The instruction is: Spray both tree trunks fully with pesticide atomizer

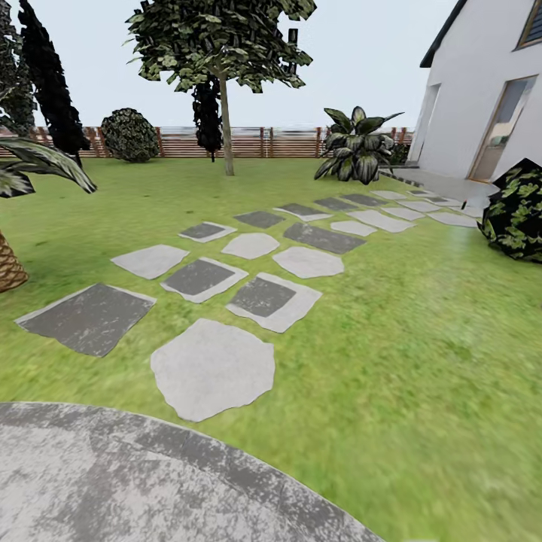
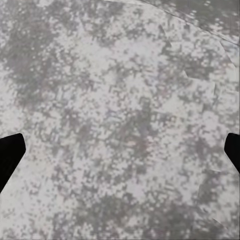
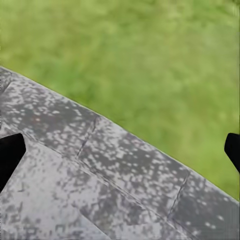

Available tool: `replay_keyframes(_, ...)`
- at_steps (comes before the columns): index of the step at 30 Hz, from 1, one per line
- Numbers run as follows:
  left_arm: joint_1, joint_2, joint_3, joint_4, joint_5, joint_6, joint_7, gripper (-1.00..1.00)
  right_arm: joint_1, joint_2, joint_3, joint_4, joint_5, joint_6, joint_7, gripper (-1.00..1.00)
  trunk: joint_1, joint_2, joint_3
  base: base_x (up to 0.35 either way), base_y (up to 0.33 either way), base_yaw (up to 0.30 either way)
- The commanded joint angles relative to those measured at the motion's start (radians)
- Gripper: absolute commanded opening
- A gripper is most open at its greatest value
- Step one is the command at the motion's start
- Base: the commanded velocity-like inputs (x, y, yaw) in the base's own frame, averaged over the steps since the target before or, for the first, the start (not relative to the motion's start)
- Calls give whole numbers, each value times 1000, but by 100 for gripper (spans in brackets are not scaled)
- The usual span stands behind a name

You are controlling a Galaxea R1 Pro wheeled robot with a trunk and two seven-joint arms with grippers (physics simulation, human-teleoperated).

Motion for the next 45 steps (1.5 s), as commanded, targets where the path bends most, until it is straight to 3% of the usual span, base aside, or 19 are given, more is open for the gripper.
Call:
replay_keyframes(1,-1,0,0,1,5,-4,1,100,0,0,0,0,1,-3,-2,100,0,0,-1,334,87,0)
replay_keyframes(45,-2,0,0,1,5,-5,1,100,0,0,1,0,0,-3,-2,100,0,0,-1,334,81,0)
